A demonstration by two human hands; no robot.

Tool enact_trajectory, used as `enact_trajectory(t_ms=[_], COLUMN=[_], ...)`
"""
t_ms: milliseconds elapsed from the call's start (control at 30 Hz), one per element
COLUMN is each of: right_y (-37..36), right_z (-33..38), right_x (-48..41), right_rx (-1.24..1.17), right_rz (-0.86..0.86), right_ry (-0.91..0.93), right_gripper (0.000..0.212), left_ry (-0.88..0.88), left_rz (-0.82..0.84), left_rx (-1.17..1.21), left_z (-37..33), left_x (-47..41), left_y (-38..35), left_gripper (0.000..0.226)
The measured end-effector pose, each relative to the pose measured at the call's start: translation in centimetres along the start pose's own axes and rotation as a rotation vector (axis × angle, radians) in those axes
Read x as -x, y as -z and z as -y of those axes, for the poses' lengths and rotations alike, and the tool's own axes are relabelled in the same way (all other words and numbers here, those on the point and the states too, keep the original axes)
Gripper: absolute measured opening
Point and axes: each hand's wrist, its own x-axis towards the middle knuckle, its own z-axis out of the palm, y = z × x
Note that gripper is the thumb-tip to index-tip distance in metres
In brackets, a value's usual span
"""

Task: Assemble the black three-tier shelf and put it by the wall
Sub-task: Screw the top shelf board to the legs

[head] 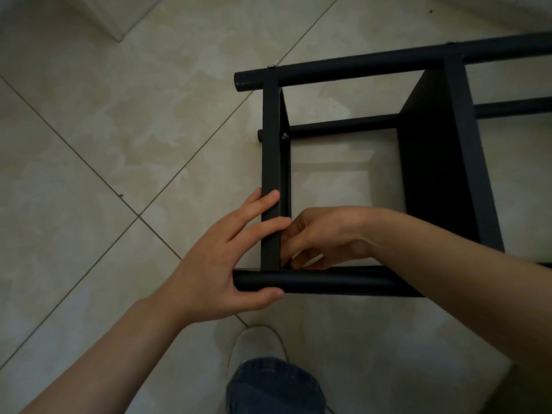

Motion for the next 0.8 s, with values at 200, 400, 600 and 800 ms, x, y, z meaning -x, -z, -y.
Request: enact_trajectory(t_ms=[200, 400, 600, 800], right_y=[-0.03, -0.34, 0.4, 0.38], right_z=[-0.12, -0.17, -0.13, -0.09], right_x=[0.08, -0.12, 0.32, 0.15], right_rx=[-0.008, -0.013, -0.04, -0.012], right_rz=[0.008, 0.004, 0.076, 0.071], right_ry=[0.003, -0.001, -0.017, -0.027], right_gripper=[0.021, 0.021, 0.014, 0.021], left_ry=[0.007, 0.008, 0.008, 0.004], left_rz=[0.006, 0.006, 0.008, 0.005], left_rx=[0.005, 0.008, 0.003, 0.006], left_z=[0.01, -0.05, -0.06, -0.06], left_x=[0.06, 0.06, 0.05, 0.05], left_y=[0.01, 0.03, 0.07, 0.14], left_gripper=[0.075, 0.075, 0.076, 0.076])
